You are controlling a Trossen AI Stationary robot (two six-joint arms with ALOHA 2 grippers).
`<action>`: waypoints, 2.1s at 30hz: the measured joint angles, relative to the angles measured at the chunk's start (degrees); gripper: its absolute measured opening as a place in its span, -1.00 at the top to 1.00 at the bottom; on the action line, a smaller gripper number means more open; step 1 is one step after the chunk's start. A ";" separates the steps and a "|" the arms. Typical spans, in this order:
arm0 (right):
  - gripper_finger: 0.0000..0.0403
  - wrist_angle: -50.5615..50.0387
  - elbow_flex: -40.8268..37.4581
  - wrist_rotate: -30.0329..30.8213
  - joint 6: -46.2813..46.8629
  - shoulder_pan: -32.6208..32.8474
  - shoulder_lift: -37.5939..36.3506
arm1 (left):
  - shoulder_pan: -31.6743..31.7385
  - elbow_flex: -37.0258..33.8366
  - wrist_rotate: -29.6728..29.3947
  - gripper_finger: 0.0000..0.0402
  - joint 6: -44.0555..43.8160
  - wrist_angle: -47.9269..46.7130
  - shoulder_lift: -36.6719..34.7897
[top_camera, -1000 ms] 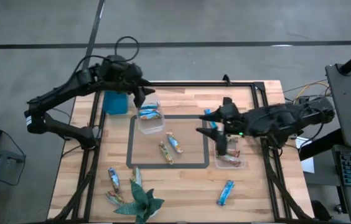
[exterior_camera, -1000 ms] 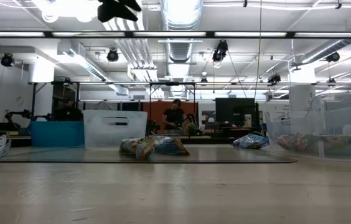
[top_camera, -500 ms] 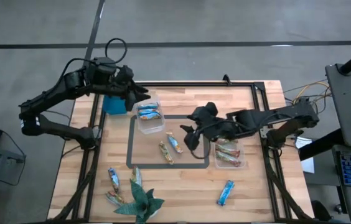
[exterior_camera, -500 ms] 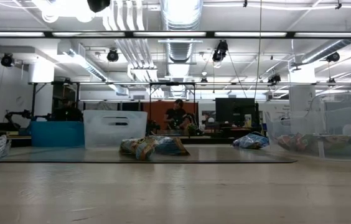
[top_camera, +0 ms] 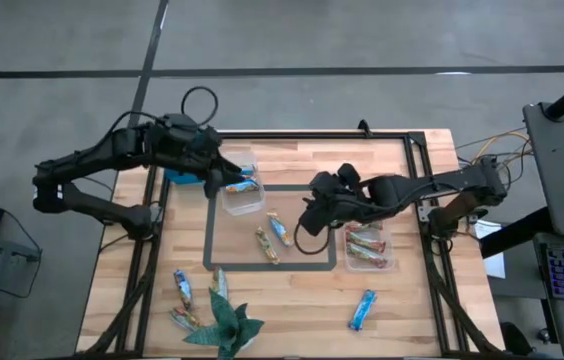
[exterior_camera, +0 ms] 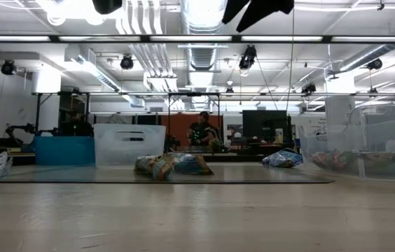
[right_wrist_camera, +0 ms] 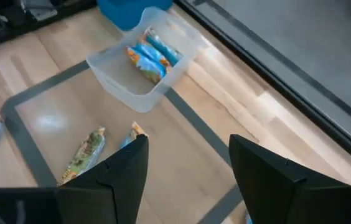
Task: Pick and place Granola Bars by type
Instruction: Put the blue granola bar into the blue bin
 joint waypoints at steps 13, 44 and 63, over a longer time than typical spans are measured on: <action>-0.07 -4.36 -1.09 -0.25 -4.73 0.28 -4.77 | -4.75 -14.63 3.99 0.18 -1.35 3.27 0.09; -0.07 8.33 -29.25 -0.22 7.00 4.44 -22.66 | -7.14 -26.97 5.51 0.18 9.55 17.37 -2.49; -0.07 8.57 -35.52 -1.11 7.41 -15.95 -18.08 | -7.14 -30.46 5.37 0.18 7.00 21.94 -2.49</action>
